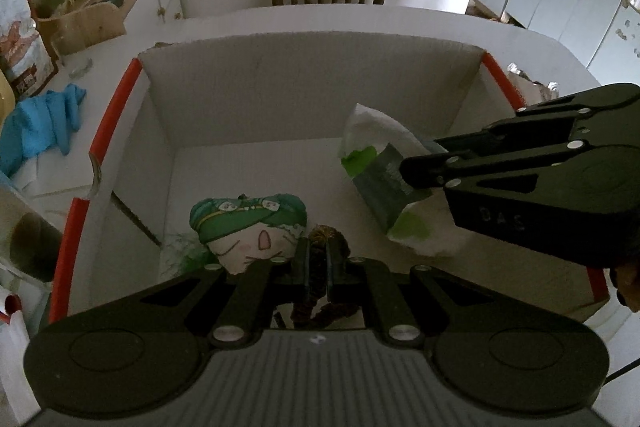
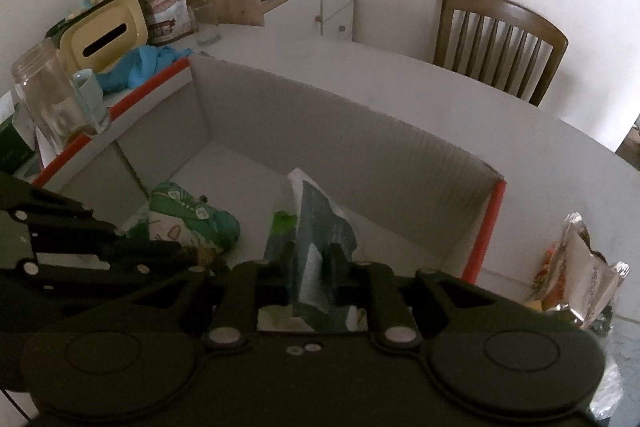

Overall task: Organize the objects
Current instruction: 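Lower the plastic bag into the box and open the right gripper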

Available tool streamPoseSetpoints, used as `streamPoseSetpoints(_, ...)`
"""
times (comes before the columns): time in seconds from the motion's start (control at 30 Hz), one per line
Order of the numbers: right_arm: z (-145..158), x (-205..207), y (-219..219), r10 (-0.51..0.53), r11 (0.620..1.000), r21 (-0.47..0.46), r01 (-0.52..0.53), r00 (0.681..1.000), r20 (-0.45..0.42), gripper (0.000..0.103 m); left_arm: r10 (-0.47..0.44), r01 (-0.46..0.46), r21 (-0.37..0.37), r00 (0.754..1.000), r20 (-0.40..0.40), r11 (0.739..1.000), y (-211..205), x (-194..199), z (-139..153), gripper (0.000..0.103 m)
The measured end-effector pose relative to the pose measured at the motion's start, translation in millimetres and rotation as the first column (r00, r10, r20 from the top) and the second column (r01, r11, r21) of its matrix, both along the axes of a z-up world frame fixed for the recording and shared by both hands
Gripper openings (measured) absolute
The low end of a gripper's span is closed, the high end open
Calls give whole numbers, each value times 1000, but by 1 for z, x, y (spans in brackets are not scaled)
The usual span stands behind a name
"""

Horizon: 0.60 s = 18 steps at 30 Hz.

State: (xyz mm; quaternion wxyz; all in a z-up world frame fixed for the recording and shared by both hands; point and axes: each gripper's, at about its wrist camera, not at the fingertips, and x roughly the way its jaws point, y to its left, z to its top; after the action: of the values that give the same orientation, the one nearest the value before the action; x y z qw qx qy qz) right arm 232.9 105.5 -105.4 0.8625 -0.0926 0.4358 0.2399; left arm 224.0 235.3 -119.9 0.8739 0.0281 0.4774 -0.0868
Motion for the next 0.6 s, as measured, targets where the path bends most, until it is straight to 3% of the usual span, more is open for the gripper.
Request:
streamPoseSetpoints(0.23,1,-1,-4,-5,1000,27,6,1000,-15,20,11,-11,1,1000,-6,1000,0,1,0,8)
streamPoseSetpoints(0.4,6,-4,-10,-13,999,52,14,1000,-15,28,15,-15,-7,1000,-3,1000,1,-1,3,11)
streamPoseSetpoints(0.5,10,-8,-13,-12,998,69,13,1000,-12,30,10,-10,-2,1000,8,1000,0,-5,5,15)
streamPoseSetpoints(0.6,17,-12,-17,-8,996,90,9,1000,-6,33,14,-14,-2,1000,14,1000,0,-9,7,27)
